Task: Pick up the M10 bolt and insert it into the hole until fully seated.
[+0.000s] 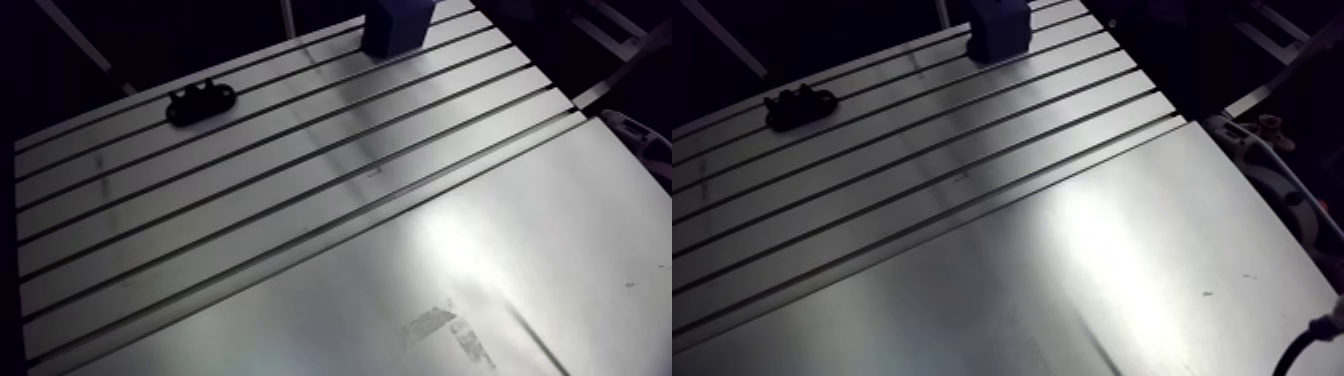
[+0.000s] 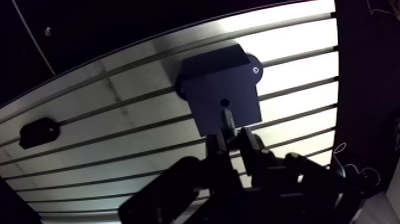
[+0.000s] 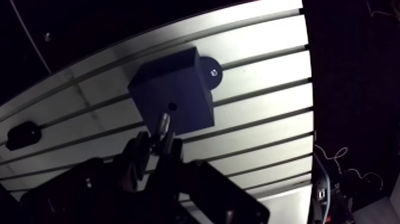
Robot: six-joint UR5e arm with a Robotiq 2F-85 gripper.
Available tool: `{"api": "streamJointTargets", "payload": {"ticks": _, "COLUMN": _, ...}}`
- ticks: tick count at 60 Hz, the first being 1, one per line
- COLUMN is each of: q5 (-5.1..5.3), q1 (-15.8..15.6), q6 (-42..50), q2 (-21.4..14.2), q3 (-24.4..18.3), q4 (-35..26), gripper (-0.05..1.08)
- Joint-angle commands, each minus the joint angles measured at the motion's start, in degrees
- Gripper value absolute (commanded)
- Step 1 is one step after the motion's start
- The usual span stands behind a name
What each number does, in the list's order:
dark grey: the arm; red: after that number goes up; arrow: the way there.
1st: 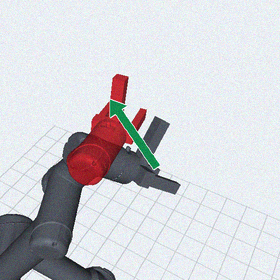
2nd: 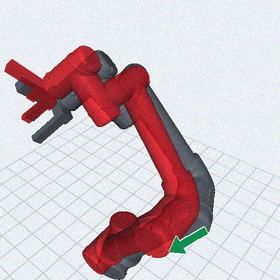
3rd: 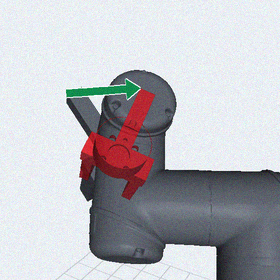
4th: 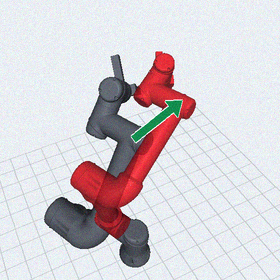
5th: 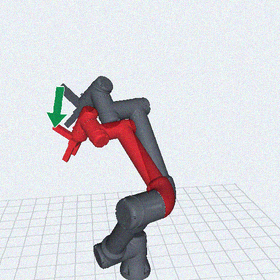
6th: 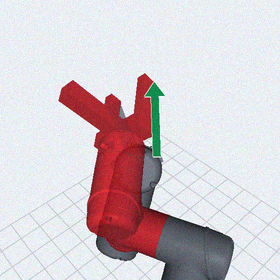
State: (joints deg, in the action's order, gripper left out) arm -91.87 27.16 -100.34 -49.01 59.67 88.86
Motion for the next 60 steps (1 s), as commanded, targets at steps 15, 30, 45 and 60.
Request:
{"api": "streamJointTargets", "payload": {"ticks": 15, "q5": -0.11, "q1": 0.2, "q6": -0.1, "q2": 0.2, "q3": 0.0, "q4": 0.0, "gripper": 1.08}}
{"api": "streamJointTargets", "payload": {"ticks": 30, "q5": 0.06, "q1": 0.5, "q6": 0.0, "q2": 0.2, "q3": 0.6, "q4": 0.1, "gripper": 1.08}}
{"api": "streamJointTargets", "payload": {"ticks": 45, "q5": 0.06, "q1": 0.6, "q6": -0.1, "q2": 0.3, "q3": 1.1, "q4": 0.1, "gripper": 1.08}}
{"api": "streamJointTargets", "payload": {"ticks": 60, "q5": -0.02, "q1": 0.6, "q6": -0.1, "q2": 0.3, "q3": 1.4, "q4": 0.1, "gripper": 1.08}}
